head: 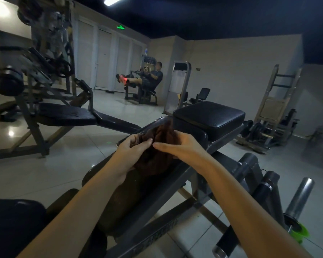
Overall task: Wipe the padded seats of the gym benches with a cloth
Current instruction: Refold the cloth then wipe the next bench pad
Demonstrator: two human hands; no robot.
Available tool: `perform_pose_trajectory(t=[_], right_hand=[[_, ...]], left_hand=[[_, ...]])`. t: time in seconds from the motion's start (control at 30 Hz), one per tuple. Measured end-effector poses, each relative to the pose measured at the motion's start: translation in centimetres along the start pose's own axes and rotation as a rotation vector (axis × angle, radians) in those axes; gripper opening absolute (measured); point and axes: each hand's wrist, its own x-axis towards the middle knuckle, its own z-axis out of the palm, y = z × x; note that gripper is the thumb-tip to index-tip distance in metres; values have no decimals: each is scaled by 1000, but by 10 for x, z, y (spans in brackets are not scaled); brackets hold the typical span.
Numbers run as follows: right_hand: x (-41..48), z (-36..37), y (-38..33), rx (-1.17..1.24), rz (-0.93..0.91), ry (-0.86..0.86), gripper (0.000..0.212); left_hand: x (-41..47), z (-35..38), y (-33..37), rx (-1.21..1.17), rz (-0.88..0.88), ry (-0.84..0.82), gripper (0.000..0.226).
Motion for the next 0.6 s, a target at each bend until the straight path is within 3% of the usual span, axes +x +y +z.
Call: perform_pose_trajectory(t=[0.13, 0.23, 0.37, 0.47, 0.6], right_hand=[[4, -12, -1, 106, 1, 34, 16], [2, -27, -6, 232, -36, -49, 21], [-1, -40, -10, 246, -66, -56, 26], [-1, -44, -9, 211, -127, -20, 13], [0, -44, -6, 169, -173, -47, 16]], left_hand=[[7, -9, 1, -39, 42, 53, 15], [13, -18, 6, -71, 62, 94, 17], [21, -26, 13, -51, 104, 120, 40], [21, -28, 13, 4, 115, 69, 30], [17, -24, 16, -85, 84, 2, 17]])
